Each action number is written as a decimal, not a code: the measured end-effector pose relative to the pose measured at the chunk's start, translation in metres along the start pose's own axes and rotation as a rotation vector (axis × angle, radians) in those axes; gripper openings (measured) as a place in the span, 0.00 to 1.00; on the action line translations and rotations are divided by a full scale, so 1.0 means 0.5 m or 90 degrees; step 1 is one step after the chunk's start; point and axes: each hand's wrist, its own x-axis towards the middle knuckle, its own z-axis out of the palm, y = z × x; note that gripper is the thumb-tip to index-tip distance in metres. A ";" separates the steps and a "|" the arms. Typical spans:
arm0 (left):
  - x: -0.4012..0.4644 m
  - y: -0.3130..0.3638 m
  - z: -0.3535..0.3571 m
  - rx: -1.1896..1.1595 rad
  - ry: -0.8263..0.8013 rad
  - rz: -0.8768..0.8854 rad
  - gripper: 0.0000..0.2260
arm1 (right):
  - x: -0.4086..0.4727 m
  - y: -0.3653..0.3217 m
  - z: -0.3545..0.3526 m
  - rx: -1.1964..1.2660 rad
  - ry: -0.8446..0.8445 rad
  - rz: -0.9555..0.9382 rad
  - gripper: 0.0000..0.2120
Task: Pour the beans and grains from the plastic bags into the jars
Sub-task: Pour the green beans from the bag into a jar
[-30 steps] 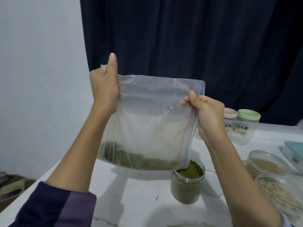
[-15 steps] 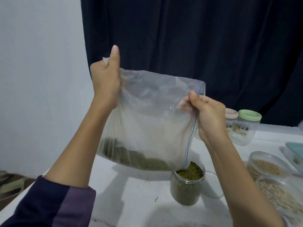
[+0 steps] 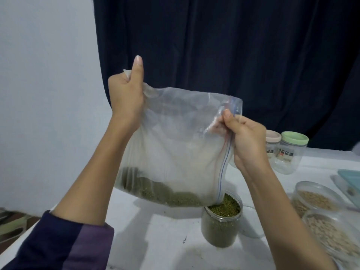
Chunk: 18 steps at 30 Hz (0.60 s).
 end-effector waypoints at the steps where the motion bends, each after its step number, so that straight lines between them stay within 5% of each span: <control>1: 0.001 -0.001 0.000 0.003 0.000 0.002 0.26 | -0.001 0.003 0.001 0.002 -0.005 0.004 0.10; 18: 0.004 0.001 0.008 0.042 -0.013 0.016 0.26 | 0.006 0.005 -0.007 0.045 0.017 0.023 0.11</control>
